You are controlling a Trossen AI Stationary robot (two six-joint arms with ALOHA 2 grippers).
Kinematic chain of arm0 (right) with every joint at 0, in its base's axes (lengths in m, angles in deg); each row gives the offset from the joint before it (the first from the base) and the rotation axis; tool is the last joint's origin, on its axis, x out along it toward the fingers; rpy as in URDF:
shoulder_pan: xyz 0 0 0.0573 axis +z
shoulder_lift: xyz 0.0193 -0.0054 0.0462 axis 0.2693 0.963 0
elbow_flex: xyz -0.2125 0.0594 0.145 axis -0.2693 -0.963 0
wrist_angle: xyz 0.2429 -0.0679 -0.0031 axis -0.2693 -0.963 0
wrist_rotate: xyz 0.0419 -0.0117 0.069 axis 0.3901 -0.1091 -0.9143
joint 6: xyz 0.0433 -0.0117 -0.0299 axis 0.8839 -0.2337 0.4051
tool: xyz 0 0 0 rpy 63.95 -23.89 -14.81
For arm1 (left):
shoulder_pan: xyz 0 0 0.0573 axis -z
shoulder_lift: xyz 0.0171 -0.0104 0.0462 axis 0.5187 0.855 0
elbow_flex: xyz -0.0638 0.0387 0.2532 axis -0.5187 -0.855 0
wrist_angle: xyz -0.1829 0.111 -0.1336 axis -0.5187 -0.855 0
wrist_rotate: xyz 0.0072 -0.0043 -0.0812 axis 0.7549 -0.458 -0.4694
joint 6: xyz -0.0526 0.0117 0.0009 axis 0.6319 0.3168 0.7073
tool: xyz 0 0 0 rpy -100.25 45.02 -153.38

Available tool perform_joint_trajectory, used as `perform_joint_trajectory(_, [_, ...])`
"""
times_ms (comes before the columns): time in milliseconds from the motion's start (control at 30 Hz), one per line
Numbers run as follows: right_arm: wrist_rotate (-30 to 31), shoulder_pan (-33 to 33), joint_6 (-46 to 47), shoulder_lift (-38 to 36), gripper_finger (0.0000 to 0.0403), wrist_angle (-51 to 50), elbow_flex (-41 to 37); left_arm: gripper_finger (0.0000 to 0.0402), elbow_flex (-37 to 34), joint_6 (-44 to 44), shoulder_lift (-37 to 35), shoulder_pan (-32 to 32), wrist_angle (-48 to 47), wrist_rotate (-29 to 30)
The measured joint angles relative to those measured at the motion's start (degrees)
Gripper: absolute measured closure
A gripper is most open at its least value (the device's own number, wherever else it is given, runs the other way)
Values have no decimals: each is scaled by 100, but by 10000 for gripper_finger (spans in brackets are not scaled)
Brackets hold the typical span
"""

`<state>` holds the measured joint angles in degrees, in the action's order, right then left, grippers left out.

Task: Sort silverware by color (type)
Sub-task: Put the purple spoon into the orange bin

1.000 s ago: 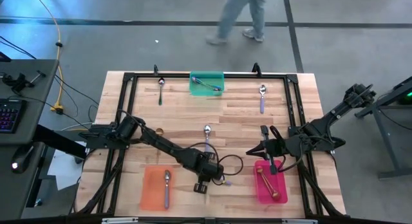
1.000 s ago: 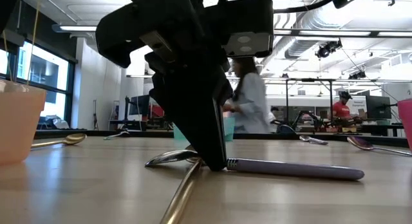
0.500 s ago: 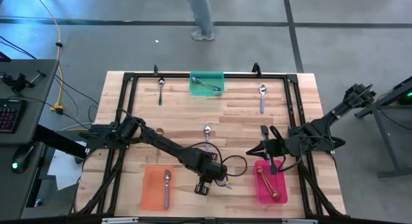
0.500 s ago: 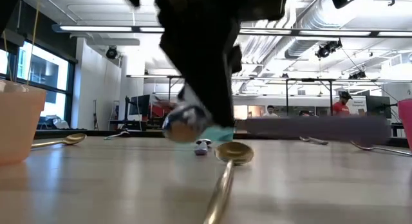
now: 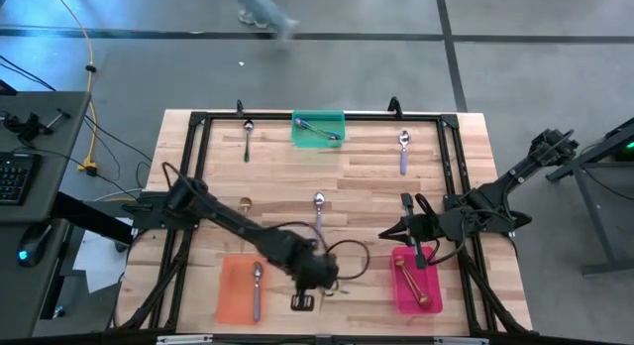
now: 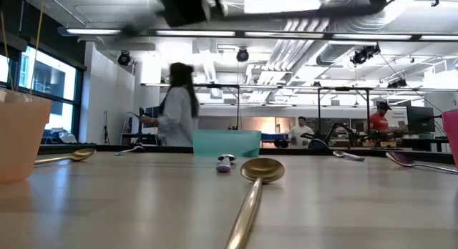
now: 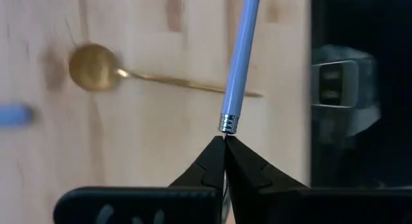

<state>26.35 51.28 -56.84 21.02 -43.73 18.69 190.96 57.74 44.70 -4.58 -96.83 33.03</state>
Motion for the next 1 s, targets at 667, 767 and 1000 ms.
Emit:
perform_joint_trajectory(667, [115,2,-200,2,403,48,0,402,4,7381,-892,2683,-1960,2261])
perform_joint_trajectory(767, [115,1,-191,2,403,77,0,401,-157,8047,-943,2858,-2066,2373])
perform_joint_trajectory(1000, [115,0,-173,4,403,198,0,401,-1144,8767,-1358,3064,-1495,2502])
